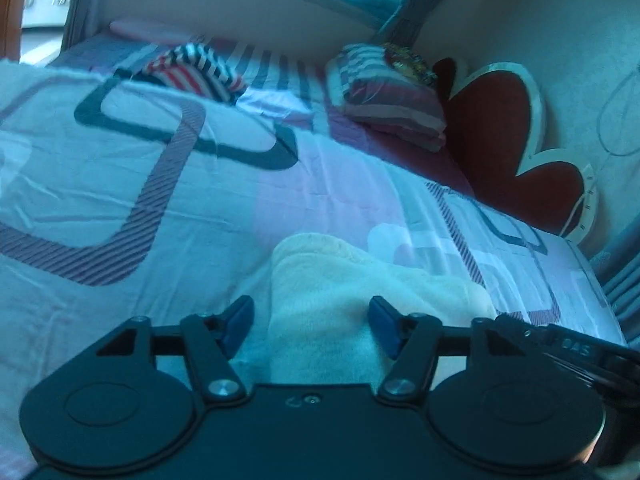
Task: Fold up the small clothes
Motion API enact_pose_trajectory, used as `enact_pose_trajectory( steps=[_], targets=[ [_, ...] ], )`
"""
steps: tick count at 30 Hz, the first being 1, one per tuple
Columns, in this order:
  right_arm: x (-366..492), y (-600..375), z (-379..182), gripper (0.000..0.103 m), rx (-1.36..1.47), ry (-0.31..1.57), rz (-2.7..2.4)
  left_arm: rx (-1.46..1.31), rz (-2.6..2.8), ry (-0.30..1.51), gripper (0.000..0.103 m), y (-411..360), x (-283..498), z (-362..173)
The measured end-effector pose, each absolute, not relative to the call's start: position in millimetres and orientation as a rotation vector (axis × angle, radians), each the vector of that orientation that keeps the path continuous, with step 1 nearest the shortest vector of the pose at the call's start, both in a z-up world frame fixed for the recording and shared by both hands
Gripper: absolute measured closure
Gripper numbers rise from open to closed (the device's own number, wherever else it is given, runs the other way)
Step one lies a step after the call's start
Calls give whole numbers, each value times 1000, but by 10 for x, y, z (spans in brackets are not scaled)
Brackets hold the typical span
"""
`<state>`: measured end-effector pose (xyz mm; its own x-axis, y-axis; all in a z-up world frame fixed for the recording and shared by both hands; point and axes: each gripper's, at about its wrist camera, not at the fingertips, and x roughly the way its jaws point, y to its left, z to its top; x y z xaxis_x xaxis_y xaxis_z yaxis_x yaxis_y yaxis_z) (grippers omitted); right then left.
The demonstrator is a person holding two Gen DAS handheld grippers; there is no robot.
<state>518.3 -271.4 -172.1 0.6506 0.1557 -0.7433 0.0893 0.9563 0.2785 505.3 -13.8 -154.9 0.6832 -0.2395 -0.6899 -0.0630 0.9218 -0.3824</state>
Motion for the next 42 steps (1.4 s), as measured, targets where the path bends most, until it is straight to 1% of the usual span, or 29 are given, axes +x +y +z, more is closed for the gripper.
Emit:
enact_pose_trajectory(
  steps=[1, 2, 3, 4, 6, 8, 11, 16, 18, 19, 20, 24, 29, 36, 37, 39, 40, 41, 42],
  targets=[
    [5224, -2657, -1690, 74, 294, 861, 56, -409, -97, 830, 40, -136, 5083, -1569],
    [5237, -2619, -1673, 62, 289, 856, 72, -410, -87, 837, 38, -138, 5106, -1586],
    [5258, -2564, -1662, 58, 276, 850, 88, -404, -75, 840, 36, -141, 5116, -1598],
    [5266, -2518, -1658, 56, 260, 846, 95, -396, -66, 840, 33, -148, 5117, -1610],
    [5292, -2425, -1691, 56, 220, 842, 103, -368, -64, 842, 33, -176, 5120, -1623],
    [5337, -2387, -1780, 56, 197, 864, 93, -338, -62, 838, 30, -198, 5112, -1622],
    [5379, -2377, -1951, 56, 159, 894, 78, -331, -61, 846, 29, -192, 5114, -1641],
    [5378, -2389, -2032, 56, 137, 894, 61, -314, -59, 848, 28, -215, 5125, -1646],
    [5388, -2420, -2057, 55, 151, 900, 60, -316, -56, 853, 27, -212, 5128, -1646],
    [5392, -2449, -2062, 51, 158, 904, 59, -316, -55, 855, 26, -209, 5126, -1642],
    [5394, -2476, -2061, 50, 166, 914, 55, -313, -51, 856, 24, -208, 5120, -1633],
    [5305, -2598, -1952, 50, 224, 913, 82, -319, -51, 839, 26, -152, 5003, -1527],
    [4915, -2679, -1656, 50, 203, 860, 131, -321, -87, 822, 26, -36, 4652, -1424],
    [4302, -2693, -1550, 50, 217, 891, 150, -297, -138, 831, 29, -13, 4069, -1426],
    [4208, -2699, -1565, 50, 222, 903, 152, -302, -147, 839, 32, -25, 4000, -1452],
    [4054, -2667, -1606, 51, 213, 930, 157, -308, -178, 870, 43, -73, 3912, -1527],
    [3970, -2636, -1631, 52, 207, 940, 160, -314, -188, 878, 50, -102, 3878, -1570],
    [3909, -2598, -1660, 63, 196, 951, 161, -317, -187, 877, 51, -126, 3842, -1600],
    [3865, -2567, -1691, 69, 184, 968, 161, -321, -185, 874, 52, -150, 3816, -1614]
  ],
)
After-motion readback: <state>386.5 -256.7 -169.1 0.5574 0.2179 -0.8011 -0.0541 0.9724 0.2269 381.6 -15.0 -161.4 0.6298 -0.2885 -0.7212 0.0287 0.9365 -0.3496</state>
